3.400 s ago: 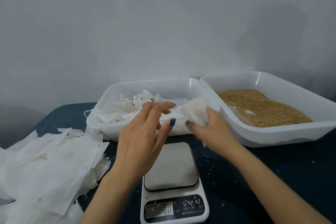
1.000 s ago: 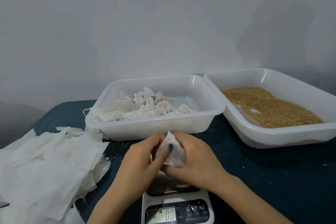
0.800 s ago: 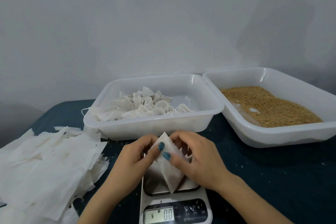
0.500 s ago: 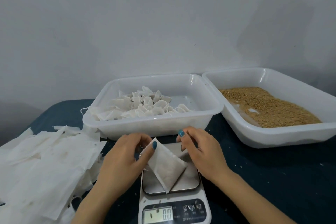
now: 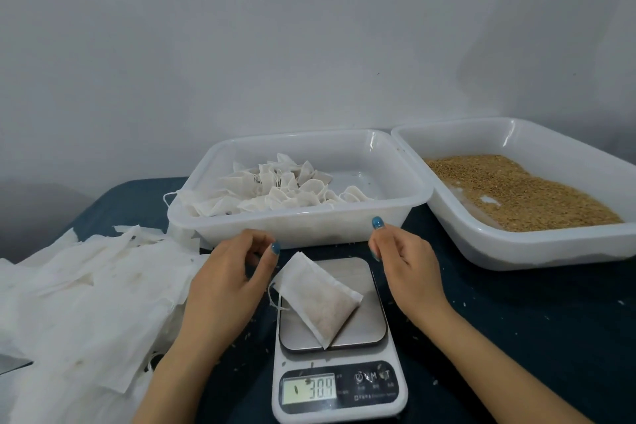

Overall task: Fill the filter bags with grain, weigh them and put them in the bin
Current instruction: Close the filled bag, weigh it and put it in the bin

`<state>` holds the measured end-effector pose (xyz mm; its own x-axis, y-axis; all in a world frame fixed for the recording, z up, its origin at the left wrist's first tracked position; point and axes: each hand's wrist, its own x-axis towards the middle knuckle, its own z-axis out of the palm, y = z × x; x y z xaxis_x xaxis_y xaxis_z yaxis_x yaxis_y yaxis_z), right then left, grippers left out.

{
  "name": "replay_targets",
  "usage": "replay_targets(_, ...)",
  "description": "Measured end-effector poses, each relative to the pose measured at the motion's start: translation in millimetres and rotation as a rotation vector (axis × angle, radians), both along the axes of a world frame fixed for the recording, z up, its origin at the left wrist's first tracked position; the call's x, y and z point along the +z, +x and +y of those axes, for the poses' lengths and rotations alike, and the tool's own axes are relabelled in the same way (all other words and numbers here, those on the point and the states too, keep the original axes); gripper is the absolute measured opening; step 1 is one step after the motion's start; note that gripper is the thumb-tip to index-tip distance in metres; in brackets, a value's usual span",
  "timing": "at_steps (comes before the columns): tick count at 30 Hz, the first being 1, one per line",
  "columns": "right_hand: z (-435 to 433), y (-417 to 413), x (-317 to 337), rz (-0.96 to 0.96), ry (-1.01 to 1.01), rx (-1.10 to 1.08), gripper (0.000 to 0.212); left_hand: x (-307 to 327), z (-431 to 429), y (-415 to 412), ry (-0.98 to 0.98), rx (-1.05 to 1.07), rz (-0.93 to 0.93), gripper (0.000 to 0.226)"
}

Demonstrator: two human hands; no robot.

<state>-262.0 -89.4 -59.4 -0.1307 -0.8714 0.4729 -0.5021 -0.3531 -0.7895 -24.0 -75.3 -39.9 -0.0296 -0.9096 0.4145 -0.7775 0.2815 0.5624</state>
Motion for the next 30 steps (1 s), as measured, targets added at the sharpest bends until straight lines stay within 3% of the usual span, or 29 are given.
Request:
replay_targets(17,-1.5,1.4,-2.6,-0.012,0.022,0.022,0.043,0.7,1.7,-1.5,0.041,-0.037,-0.041,0.017)
replay_targets(23,-0.1,2.1,-3.4,-0.01,0.033,0.022,0.042,-2.6,4.5,-17.8,0.06,-0.236,-0.149,0.051)
replay_targets(30,-0.1,1.2,-0.9,-0.024,0.031,0.033,0.043,16.8,4.0,-32.7,-0.021,-0.311,-0.096,0.032)
